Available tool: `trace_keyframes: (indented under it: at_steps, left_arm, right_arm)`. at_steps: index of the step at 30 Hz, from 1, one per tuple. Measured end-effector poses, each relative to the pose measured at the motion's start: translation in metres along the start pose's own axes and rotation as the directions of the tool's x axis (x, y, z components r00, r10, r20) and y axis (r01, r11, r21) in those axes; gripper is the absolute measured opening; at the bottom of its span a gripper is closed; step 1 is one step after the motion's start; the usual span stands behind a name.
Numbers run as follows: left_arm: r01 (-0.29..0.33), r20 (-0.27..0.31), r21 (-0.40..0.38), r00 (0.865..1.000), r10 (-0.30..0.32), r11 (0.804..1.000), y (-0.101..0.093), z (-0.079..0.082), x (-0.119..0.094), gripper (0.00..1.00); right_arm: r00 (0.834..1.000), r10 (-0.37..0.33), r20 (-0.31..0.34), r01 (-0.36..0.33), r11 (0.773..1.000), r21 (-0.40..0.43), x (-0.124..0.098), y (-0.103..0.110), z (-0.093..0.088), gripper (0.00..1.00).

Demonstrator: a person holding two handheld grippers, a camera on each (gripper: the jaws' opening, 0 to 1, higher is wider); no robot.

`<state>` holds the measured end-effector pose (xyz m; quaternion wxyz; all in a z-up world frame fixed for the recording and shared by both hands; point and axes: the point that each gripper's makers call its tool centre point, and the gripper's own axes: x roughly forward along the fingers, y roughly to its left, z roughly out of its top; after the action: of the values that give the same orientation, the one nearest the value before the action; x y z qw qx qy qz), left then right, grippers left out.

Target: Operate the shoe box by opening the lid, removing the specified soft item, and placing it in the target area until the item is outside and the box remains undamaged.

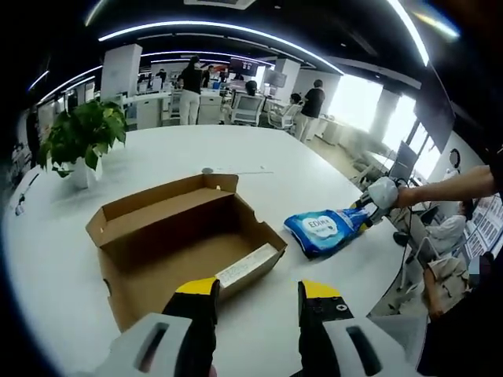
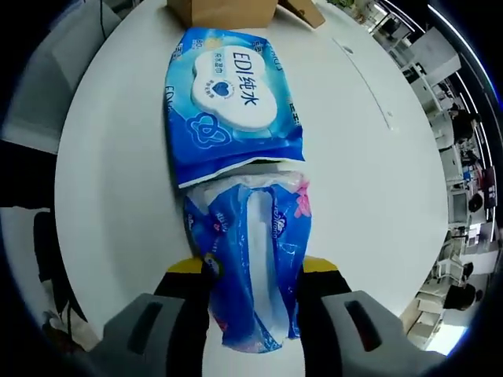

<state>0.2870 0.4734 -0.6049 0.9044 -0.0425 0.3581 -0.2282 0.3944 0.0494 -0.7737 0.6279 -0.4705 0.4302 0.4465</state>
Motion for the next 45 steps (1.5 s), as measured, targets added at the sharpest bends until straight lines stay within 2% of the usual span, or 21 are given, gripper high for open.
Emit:
trace_keyframes:
  at_steps: [8, 14, 21, 29, 37, 45]
  left_arm:
    - [-0.013, 0.013, -0.016, 1.000, 0.013, 1.000, 0.002, -0.006, -0.012, 0.41]
    - [-0.021, 0.027, -0.028, 0.999, 0.022, 0.999, 0.013, -0.009, -0.022, 0.41]
    - [-0.010, 0.043, -0.026, 0.999, 0.011, 1.000, 0.021, -0.006, -0.025, 0.41]
    - [0.016, 0.058, -0.029, 0.998, -0.014, 0.999, 0.026, -0.006, -0.026, 0.41]
    - [0.040, 0.068, -0.044, 0.997, -0.037, 0.998, 0.034, -0.006, -0.028, 0.41]
    - [0.058, 0.061, -0.012, 0.997, -0.057, 0.998, 0.038, -0.004, -0.025, 0.41]
  right_arm:
    - [1.000, -0.008, -0.020, 0.008, 1.000, -0.009, -0.003, -0.001, -0.004, 0.41]
    - [0.998, -0.042, -0.041, 0.042, 0.999, 0.001, -0.009, -0.003, -0.006, 0.41]
    - [0.995, -0.079, -0.056, 0.081, 0.996, 0.036, -0.022, -0.006, -0.008, 0.40]
    - [0.992, -0.081, -0.097, 0.087, 0.994, 0.062, -0.033, -0.001, -0.016, 0.40]
    - [0.990, -0.112, -0.086, 0.122, 0.983, 0.134, -0.046, -0.003, -0.008, 0.39]
    - [0.987, -0.145, -0.067, 0.157, 0.960, 0.230, -0.055, 0.000, -0.003, 0.39]
